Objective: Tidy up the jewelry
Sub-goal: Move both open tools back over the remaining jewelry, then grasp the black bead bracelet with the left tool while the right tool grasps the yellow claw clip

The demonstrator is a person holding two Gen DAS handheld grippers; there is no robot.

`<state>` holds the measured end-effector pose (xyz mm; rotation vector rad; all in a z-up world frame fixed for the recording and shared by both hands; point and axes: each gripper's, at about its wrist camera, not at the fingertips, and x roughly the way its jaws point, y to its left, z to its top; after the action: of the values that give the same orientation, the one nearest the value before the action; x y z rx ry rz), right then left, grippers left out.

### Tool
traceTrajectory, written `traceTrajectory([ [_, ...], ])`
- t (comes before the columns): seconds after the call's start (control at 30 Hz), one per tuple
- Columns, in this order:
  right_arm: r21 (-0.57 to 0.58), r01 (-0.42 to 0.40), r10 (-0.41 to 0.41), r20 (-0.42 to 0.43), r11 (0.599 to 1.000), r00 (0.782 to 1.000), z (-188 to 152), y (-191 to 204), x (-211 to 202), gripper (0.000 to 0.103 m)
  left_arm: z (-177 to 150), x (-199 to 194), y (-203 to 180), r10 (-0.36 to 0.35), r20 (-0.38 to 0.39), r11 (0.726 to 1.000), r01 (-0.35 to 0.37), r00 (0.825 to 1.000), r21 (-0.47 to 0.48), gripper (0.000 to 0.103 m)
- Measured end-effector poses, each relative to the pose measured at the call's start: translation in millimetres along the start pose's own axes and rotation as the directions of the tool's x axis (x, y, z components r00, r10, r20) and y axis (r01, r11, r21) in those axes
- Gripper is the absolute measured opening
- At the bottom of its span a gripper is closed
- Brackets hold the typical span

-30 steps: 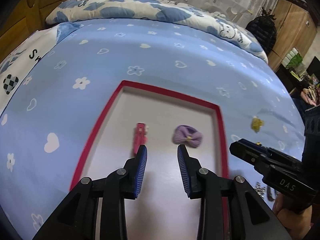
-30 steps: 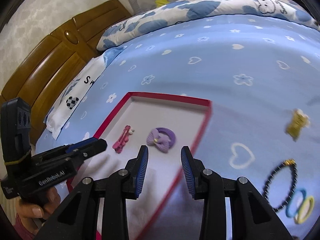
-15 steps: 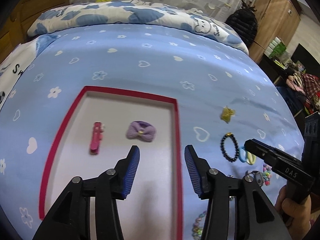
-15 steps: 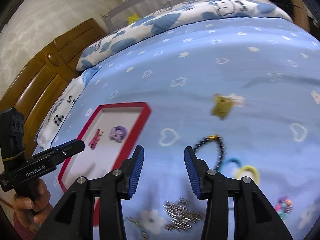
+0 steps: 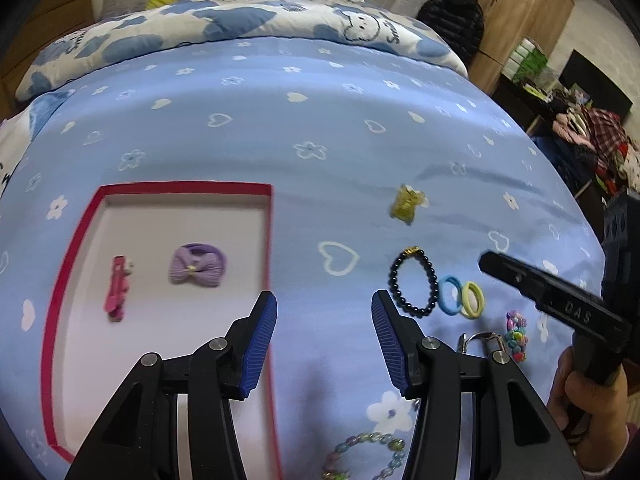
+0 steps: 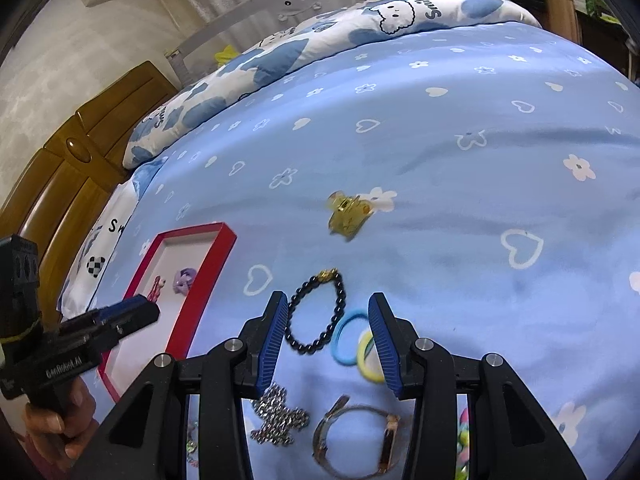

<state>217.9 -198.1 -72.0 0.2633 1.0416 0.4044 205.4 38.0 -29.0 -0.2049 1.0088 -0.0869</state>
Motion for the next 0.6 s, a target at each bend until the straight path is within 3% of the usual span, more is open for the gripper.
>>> traceTrajectory([
  [0.27, -0.023, -0.009, 0.008, -0.008, 1.000, 1.000, 28.0, -4.2, 26.4, 0.044, 8.3, 49.3, -25.0, -0.030, -0.074, 0.999, 0.031, 0.997, 0.023, 0.049],
  [0.37, -0.042, -0.005, 0.004, -0.022, 0.999, 1.000, 40.7, -3.3, 44.4, 0.054, 13.1, 68.4, -29.4, -0.038, -0.095, 0.999, 0.041, 0.995, 0.026, 0.049],
  [0.6, -0.055, 0.012, -0.015, -0.062, 0.998, 0.998, 57.2, -6.1, 87.5, 0.055, 23.0, 106.8, -28.2, -0.071, -0.128, 0.998, 0.070, 0.989, -0.009, 0.049],
])
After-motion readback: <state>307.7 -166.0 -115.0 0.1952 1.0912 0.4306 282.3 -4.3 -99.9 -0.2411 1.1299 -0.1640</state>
